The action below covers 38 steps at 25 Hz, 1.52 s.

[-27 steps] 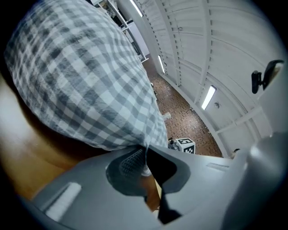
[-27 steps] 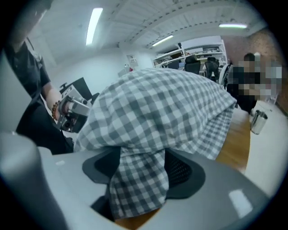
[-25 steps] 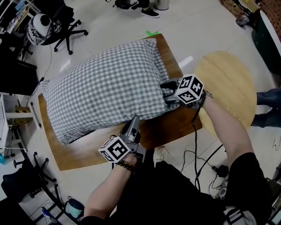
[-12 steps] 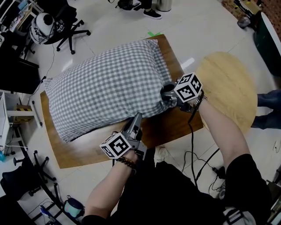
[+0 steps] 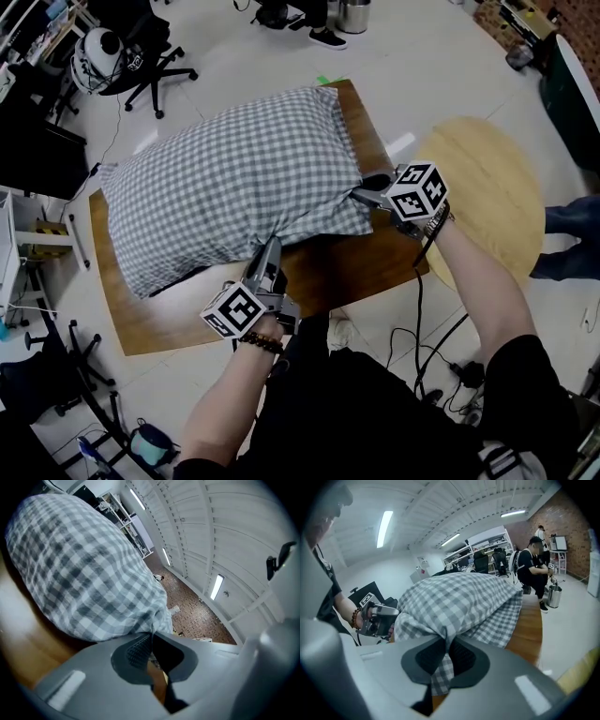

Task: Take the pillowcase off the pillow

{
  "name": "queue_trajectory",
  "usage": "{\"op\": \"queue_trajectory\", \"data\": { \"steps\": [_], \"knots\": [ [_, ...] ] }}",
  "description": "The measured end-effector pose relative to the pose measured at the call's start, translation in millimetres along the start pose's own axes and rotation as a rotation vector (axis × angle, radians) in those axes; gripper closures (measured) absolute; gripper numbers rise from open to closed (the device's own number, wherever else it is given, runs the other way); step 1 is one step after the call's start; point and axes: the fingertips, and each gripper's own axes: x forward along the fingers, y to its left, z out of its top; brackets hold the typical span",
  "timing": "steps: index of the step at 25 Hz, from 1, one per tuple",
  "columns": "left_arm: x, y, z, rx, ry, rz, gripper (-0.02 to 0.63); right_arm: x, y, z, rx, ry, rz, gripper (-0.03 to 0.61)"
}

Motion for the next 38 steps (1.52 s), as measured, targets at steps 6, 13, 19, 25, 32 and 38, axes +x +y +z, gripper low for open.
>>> {"op": "queue_trajectory", "data": {
  "steps": [6, 13, 19, 25, 32, 38],
  "knots": [
    [-14, -9, 10, 0.028, -0.056, -0.001, 0.612, -11, 3, -6, -0.044, 0.009, -0.054, 0.561],
    [-17, -15, 16, 0.026, -0.076, -0.008, 0.612, -16, 2, -5, -0.044, 0.002, -0.056, 0.558],
    [-25, -11, -6, -0.17, -0.033, 0.094, 0.611, -10, 13, -1, -0.016, -0.022, -0.044, 0.526],
    [-14, -30, 7, -0.017, -0.042, -0.043, 0.611, -10, 19, -32, -0.01, 0.04, -0.007, 0.437],
    [-25, -15, -9, -0.196, -0.01, 0.106, 0.611, -12, -2, -69, 0.035, 0.103, -0.018, 0.428],
    [-10, -33, 9, -0.003, -0.016, -0.055, 0.611, 7, -7, -69, 0.021, 0.101, -0.015, 0.389]
  ]
}}
